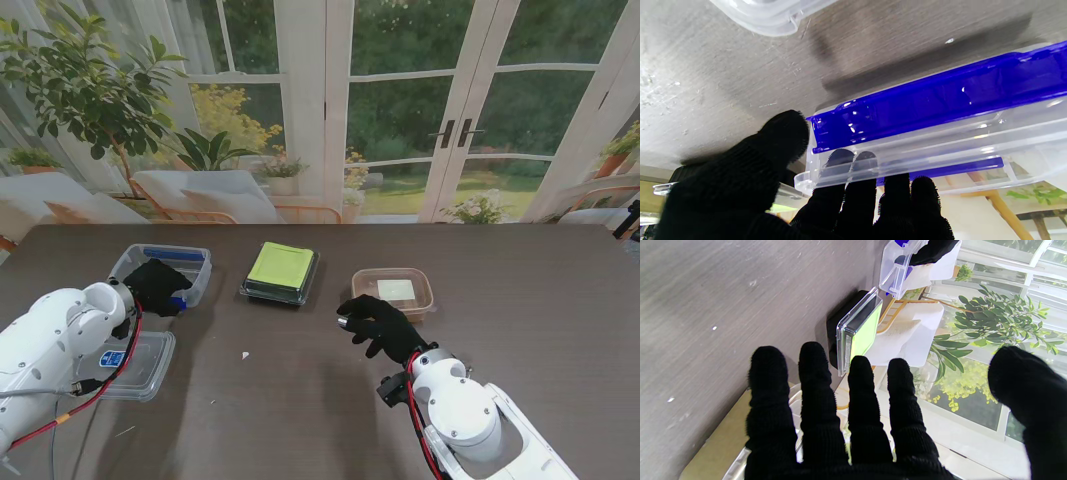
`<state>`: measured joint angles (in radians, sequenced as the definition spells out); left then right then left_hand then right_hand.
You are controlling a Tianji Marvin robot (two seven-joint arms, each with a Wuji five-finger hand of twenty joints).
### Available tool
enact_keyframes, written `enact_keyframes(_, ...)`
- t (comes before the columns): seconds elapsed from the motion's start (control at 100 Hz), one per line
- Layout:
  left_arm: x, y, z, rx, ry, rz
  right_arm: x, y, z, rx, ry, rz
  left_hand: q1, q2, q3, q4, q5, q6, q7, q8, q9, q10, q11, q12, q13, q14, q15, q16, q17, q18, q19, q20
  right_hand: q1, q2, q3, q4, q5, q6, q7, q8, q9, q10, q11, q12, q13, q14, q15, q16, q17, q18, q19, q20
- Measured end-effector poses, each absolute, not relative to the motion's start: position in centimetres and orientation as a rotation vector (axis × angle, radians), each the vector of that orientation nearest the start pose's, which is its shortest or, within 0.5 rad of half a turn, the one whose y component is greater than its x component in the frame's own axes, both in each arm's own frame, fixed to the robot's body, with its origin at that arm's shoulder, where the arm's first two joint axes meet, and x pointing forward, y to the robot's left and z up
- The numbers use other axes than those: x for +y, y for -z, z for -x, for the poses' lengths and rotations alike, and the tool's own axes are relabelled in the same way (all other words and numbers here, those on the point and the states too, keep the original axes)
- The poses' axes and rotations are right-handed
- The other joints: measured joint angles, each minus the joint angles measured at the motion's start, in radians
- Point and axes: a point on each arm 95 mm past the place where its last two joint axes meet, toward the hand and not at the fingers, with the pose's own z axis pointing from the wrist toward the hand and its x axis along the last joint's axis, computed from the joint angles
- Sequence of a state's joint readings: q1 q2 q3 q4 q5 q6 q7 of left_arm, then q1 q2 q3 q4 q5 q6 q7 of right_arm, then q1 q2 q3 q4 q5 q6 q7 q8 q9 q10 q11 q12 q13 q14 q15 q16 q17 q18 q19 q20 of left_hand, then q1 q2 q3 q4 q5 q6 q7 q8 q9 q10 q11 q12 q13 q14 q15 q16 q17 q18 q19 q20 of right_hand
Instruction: Pair container bodies with their lids
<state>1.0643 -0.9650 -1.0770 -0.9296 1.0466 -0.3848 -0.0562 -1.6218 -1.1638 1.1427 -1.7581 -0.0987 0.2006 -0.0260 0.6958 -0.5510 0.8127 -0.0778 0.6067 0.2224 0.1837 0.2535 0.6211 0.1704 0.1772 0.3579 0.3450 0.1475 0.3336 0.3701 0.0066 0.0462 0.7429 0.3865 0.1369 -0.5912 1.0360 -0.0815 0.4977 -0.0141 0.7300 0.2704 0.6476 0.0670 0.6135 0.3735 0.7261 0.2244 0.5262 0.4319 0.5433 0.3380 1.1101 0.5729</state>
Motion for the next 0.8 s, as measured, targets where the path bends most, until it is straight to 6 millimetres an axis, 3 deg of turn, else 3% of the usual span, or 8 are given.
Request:
enact_keyframes(0.26, 15.2, 35.5, -51.6, 1.835, 1.158, 1.111, 6.1, 31.5, -37.2, -0.983, 2.014, 2.289, 0.048, 0.000, 0.034, 0.000, 0.061, -0.032, 0.083, 0.029, 0.102, -0.014, 0.036, 0.028, 0.107, 0.014, 0.061, 0.025, 0.067, 0.016, 0.092, 0.037, 0.000, 0.000, 0.000, 0.000, 0.000, 0.000, 0.000, 0.000, 0.000, 0.000, 0.000, 0.000, 0.000, 0.000, 0.000, 0.000, 0.000, 0.000, 0.000, 0.000)
enact_keyframes(0.46, 15.1, 35.9, -51.8, 1.805, 1.200, 1.059, 6.1, 31.6, -37.2, -0.974, 2.003, 2.293, 0.100, -0.012, 0.066, -0.001, 0.165, -0.057, 0.206, 0.039, 0.233, -0.018, 0.076, 0.069, 0.230, 0.036, 0.122, 0.060, 0.157, 0.045, 0.167, 0.068, 0.000, 0.000, 0.000, 0.000, 0.000, 0.000, 0.000, 0.000, 0.000, 0.000, 0.000, 0.000, 0.000, 0.000, 0.000, 0.000, 0.000, 0.000, 0.000, 0.000)
enact_keyframes(0.49, 15.2, 36.0, -51.8, 1.797, 1.207, 1.055, 6.1, 31.6, -37.2, -0.972, 2.003, 2.293, 0.126, -0.013, 0.066, -0.033, 0.167, -0.067, 0.232, 0.041, 0.247, -0.021, 0.084, 0.080, 0.244, 0.039, 0.131, 0.063, 0.170, 0.051, 0.177, 0.070, 0.000, 0.000, 0.000, 0.000, 0.000, 0.000, 0.000, 0.000, 0.000, 0.000, 0.000, 0.000, 0.000, 0.000, 0.000, 0.000, 0.000, 0.000, 0.000, 0.000)
enact_keyframes(0.53, 15.4, 36.1, -51.9, 1.789, 1.211, 1.062, 6.1, 31.6, -37.2, -0.971, 2.002, 2.293, 0.150, -0.025, 0.059, -0.042, 0.186, -0.069, 0.277, 0.041, 0.288, -0.021, 0.092, 0.140, 0.274, 0.050, 0.148, 0.075, 0.194, 0.067, 0.198, 0.080, 0.000, 0.000, 0.000, 0.000, 0.000, 0.000, 0.000, 0.000, 0.000, 0.001, 0.000, 0.000, 0.000, 0.000, 0.000, 0.000, 0.000, 0.000, 0.000, 0.000)
enact_keyframes(0.55, 15.4, 36.1, -51.9, 1.788, 1.213, 1.065, 6.1, 31.6, -37.2, -0.971, 2.002, 2.293, 0.167, -0.024, 0.051, -0.062, 0.186, -0.073, 0.298, 0.041, 0.297, -0.022, 0.094, 0.178, 0.289, 0.051, 0.157, 0.079, 0.205, 0.069, 0.206, 0.081, 0.000, 0.000, 0.000, 0.000, 0.000, 0.000, 0.000, 0.000, 0.000, 0.001, 0.000, 0.000, 0.000, 0.000, 0.000, 0.000, 0.000, 0.000, 0.000, 0.000)
enact_keyframes(0.66, 15.4, 36.2, -52.0, 1.781, 1.229, 1.060, 6.1, 31.6, -37.2, -0.969, 2.002, 2.292, 0.221, -0.059, 0.006, -0.072, 0.226, -0.101, 0.436, 0.029, 0.407, -0.026, 0.058, 0.354, 0.355, 0.075, 0.218, 0.125, 0.257, 0.091, 0.259, 0.104, 0.000, 0.012, 0.006, 0.000, 0.000, 0.000, 0.000, 0.000, 0.000, 0.001, 0.000, 0.000, 0.000, 0.001, 0.000, 0.000, 0.000, 0.000, 0.000, 0.000)
enact_keyframes(0.8, 15.5, 36.0, -52.0, 1.746, 1.266, 1.048, 6.2, 31.6, -37.2, -0.965, 2.001, 2.292, 0.258, -0.091, -0.043, -0.073, 0.244, -0.109, 0.569, 0.010, 0.520, -0.033, 0.030, 0.492, 0.428, 0.105, 0.305, 0.198, 0.320, 0.126, 0.334, 0.131, 0.000, 0.012, 0.005, 0.000, 0.000, 0.000, 0.000, 0.000, 0.000, 0.001, 0.000, 0.000, 0.000, 0.001, 0.000, 0.000, 0.000, 0.000, 0.000, 0.000)
